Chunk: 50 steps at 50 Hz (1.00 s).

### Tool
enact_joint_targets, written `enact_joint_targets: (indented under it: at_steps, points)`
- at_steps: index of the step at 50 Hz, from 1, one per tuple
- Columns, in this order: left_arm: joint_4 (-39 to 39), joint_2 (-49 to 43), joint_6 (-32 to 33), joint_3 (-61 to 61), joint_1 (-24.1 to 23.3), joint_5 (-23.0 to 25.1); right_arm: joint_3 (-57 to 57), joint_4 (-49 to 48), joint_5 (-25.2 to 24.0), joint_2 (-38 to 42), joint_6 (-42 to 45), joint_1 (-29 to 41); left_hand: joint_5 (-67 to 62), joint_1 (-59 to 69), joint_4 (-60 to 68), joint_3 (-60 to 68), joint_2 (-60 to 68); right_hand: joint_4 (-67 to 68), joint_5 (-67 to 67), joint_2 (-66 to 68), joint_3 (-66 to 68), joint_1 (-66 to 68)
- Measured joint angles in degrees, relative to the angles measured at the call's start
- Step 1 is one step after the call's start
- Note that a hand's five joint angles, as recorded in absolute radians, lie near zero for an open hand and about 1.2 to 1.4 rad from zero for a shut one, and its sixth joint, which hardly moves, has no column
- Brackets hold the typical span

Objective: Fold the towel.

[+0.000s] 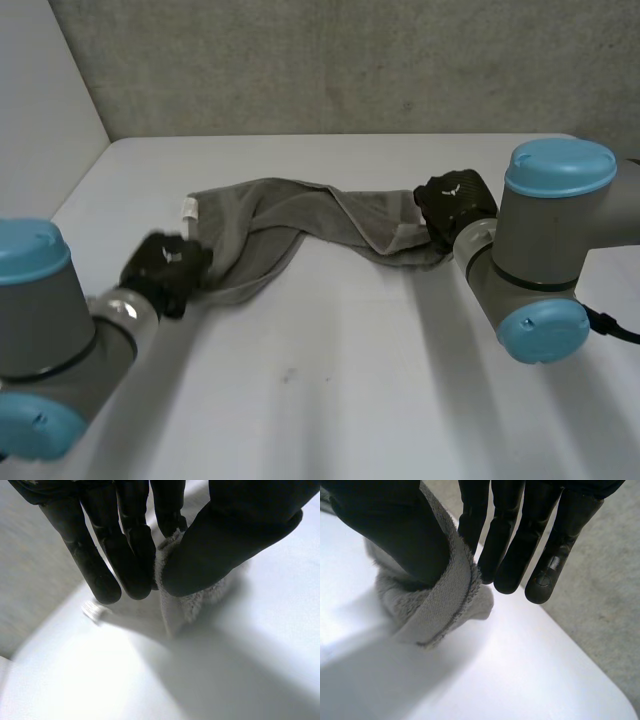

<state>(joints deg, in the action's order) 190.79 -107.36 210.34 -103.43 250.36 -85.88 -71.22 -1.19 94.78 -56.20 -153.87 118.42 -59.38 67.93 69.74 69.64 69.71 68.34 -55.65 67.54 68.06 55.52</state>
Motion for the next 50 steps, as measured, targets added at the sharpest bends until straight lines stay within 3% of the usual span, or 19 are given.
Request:
enact_joint_targets:
  at_steps: [13, 19, 22, 24, 25, 30, 37, 50]
  points:
    - [-23.99, 15.83, 2.36, -9.62, -5.41, -0.11, -5.74, 8.50, -3.38, -10.80, 0.45, -0.41, 0.00, 0.00, 0.00, 0.00, 0.00, 0.00, 0.00, 0.00, 0.01, 0.00]
    - [-28.73, 22.89, 2.15, -11.65, -9.80, 1.50, -6.96, 12.58, -5.92, -13.74, 1.17, -0.72, 1.50, -0.80, -1.82, -2.46, -2.51, 0.00, -0.01, 0.00, 0.01, 0.00]
    - [-29.25, 25.26, 2.16, -11.35, -11.22, 2.37, -7.19, 14.39, -6.79, -14.87, 1.73, -1.03, 29.46, -30.01, -29.90, -30.75, -30.97, 0.00, -0.02, 0.00, 0.01, 0.00]
    - [-29.15, 25.43, 2.18, -11.04, -11.25, 2.44, -7.22, 14.69, -6.91, -15.06, 1.85, -1.14, 33.03, -33.41, -33.43, -33.18, -34.71, 0.00, -0.02, 0.00, 0.01, 0.00]
    - [-28.85, 25.46, 2.18, -10.10, -11.06, 2.58, -7.24, 14.94, -7.01, -15.20, 1.97, -1.26, 43.58, -43.77, -44.05, -44.73, -44.90, 0.00, -0.02, 0.00, 0.01, 0.00]
    - [-27.40, 21.58, 1.84, -3.17, -8.14, 2.63, -7.31, 15.00, -7.16, -15.53, 2.09, -2.05, 55.87, -54.81, -56.78, -56.52, -56.70, 0.00, -0.03, 0.00, 0.00, 0.00]
    - [-24.72, 13.61, -0.14, 6.74, -5.52, 2.48, -7.14, 12.39, -7.21, -17.47, 1.29, -2.15, 57.65, -56.70, -58.65, -58.49, -58.62, 0.00, -0.04, 0.00, 0.01, 0.00]
    - [-16.97, -13.04, -10.98, 35.35, -5.46, 2.00, -8.30, 5.14, -9.96, -33.05, -8.19, -2.01, 57.98, -57.02, -58.99, -58.77, -59.08, 0.00, -0.04, 0.00, 0.01, -0.04]
